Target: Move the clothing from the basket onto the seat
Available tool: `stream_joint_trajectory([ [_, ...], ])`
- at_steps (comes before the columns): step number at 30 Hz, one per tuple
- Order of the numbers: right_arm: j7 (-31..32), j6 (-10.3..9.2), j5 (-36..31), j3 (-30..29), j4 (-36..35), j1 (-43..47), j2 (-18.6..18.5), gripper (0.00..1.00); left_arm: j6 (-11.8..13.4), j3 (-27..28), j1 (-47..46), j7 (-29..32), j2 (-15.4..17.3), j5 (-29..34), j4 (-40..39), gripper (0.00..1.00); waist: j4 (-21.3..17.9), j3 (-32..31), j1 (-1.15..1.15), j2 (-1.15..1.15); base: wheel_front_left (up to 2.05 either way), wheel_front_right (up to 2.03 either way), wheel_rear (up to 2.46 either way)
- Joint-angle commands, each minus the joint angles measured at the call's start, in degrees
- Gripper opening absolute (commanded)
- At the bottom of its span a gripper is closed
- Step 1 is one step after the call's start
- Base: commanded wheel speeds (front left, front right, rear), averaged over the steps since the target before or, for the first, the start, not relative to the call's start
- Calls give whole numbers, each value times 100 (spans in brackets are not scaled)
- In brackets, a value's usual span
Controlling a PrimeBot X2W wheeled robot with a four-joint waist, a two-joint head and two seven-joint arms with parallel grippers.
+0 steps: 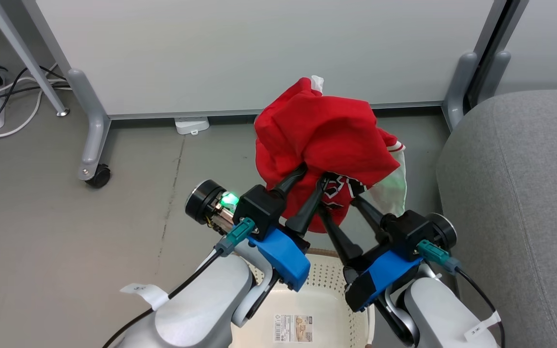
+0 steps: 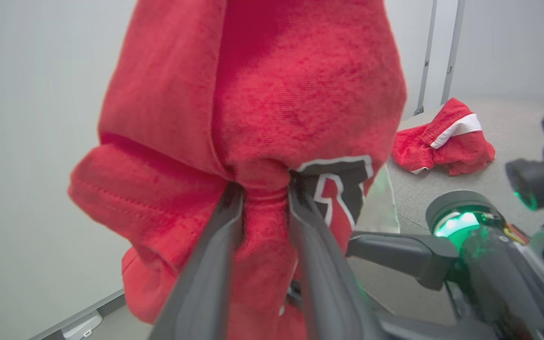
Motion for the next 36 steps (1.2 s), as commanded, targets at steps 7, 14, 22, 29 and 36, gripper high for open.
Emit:
stream_joint_trajectory([
  [7, -1, 3, 112, 57, 14, -125, 59, 0, -17, -20, -121, -78, -34, -34, 86, 0, 23, -16, -1, 0, 0, 0, 0],
  [14, -1, 3, 126, 63, -16, -87, 70, 0, -21, -29, -164, -119, -48, -48, 149, 0, 21, -24, -1, 0, 0, 0, 0],
  [22, -1, 3, 129, 71, -11, -76, 70, 0, -13, -42, -191, -147, -54, -77, 205, 0, 14, -53, -1, 0, 0, 0, 0],
  [29, -1, 3, 151, 95, 11, -17, 40, 0, -20, -64, -171, -171, -55, -104, 244, 0, 7, -99, -1, 0, 0, 0, 0],
  [36, -1, 3, 156, 105, -9, 2, 43, 0, -22, -70, -142, -179, -55, -166, 265, 0, 2, -131, -1, 0, 0, 0, 0],
])
